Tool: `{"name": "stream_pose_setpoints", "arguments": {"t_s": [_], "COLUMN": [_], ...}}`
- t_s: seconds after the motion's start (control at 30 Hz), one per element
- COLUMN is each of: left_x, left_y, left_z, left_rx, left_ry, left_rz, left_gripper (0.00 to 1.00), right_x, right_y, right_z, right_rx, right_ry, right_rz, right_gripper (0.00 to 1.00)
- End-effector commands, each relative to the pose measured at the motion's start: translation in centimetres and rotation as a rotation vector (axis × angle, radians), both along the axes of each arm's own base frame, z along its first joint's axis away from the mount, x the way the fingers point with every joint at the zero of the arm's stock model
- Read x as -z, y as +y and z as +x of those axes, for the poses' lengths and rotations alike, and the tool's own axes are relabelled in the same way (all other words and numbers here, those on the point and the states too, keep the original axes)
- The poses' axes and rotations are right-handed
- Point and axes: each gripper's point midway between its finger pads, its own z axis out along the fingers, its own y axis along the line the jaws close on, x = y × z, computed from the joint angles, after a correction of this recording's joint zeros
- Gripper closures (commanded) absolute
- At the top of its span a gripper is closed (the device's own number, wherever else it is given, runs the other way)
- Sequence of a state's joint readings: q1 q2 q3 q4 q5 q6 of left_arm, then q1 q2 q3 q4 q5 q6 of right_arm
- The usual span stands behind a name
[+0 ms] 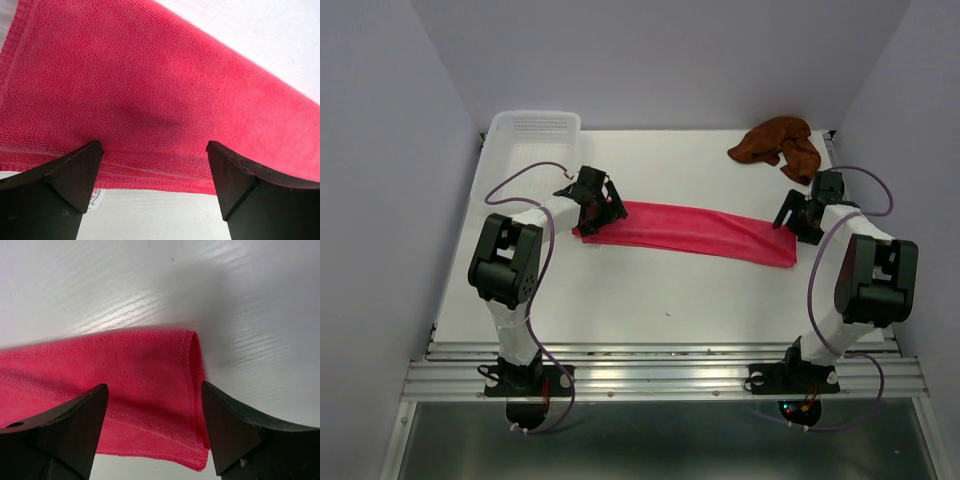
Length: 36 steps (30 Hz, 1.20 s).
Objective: Roll the towels
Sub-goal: Fold the towel
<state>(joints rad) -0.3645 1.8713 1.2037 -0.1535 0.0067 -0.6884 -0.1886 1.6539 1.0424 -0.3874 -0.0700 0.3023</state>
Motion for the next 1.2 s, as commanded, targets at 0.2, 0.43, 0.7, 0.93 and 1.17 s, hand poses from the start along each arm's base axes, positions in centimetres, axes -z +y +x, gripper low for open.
{"name": "stream_pose_setpoints", "arguments": {"t_s": [0.2,0.43,0.7,0.93,1.17], "left_x": [0.6,0.6,0.5,0.4,0.0], "left_y": [1.4,1.5,1.6,1.7,1.9], "left_z": [-1.3,-1.3,-1.4,-1.4,-1.4], "left_rx": [-0.001,-0.005,-0.003,-0.006,-0.009], "left_ry": [0.050,0.049,0.046,0.042,0.027], "left_rz": [0.056,0.060,0.063,0.069,0.076], "left_gripper": [0.01,0.01,0.01,0.01,0.01], "right_x": [-0.5,-0.2,0.3,0.3,0.0], "right_y": [-1.3,-1.8,-2.8,-4.0,-4.5], "right_z": [3.2,3.7,3.4,3.0,3.3], "right_rx": [-0.033,-0.025,0.007,0.022,0.010], "right_ry": [-0.083,-0.078,-0.053,-0.033,-0.031], "right_rz": [-0.074,-0.092,-0.136,-0.203,-0.236], "right_gripper": [0.26,0.34,0.60,0.75,0.99]}}
